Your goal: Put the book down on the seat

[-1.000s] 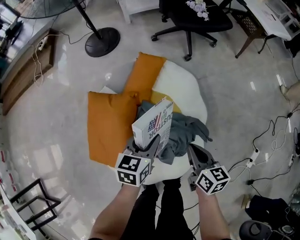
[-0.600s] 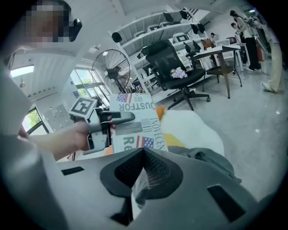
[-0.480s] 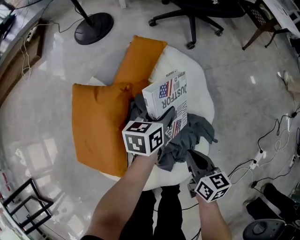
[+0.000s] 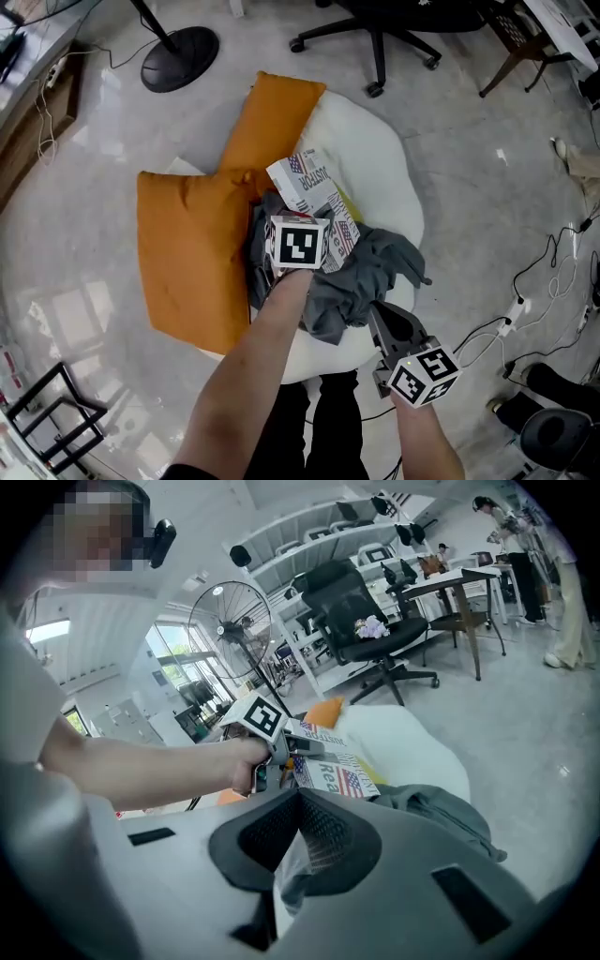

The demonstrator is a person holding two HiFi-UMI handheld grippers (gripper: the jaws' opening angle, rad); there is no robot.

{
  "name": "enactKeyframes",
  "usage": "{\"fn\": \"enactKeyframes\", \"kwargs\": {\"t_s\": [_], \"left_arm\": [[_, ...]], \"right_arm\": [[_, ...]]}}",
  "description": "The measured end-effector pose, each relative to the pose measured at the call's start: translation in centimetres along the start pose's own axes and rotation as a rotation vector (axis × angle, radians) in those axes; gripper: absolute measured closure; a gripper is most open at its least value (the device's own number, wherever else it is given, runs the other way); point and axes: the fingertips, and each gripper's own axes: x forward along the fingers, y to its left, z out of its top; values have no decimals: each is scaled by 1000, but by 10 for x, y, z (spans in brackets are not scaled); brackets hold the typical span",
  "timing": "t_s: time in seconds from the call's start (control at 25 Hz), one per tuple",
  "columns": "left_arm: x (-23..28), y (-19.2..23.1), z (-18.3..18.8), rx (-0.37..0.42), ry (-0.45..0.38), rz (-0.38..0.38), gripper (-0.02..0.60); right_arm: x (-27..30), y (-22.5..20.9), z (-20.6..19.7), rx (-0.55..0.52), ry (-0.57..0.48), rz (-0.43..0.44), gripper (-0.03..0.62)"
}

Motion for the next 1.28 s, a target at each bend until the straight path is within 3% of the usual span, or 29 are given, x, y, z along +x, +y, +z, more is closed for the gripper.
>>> {"fn": "enactKeyframes", "kwargs": {"t_s": [0.16,0.32,0.4,0.52,0.76,0.8,0.92,1.04,1.28], "left_arm": [[-18,26,-24,31,65,84,232],[-64,36,-36,-71,60,56,230],[-107,29,-38,-72,28,43,230],[-183,4,-35,-3,-56,20,232],[-339,-50,11,132,-266,-48,242],[-362,-58,19,151,-293,-58,261],[-422,-76,38,190,-366,-84,409],[-473,-94,45,193,-422,-119,434],[-573,-147,13,213,-470,-157,457]], "right_arm": [[-6,15,0,-2,1,7,580],[-25,42,18,-9,-11,-1,580],[-44,63,35,-15,-21,-3,580],[-81,101,64,-38,-41,-6,580],[-151,169,123,-93,-87,-4,580],[-161,179,133,-99,-93,-2,580],[-189,205,159,-122,-115,19,580],[-213,231,173,-156,-134,56,580],[-288,280,163,-223,-157,107,580]]}}
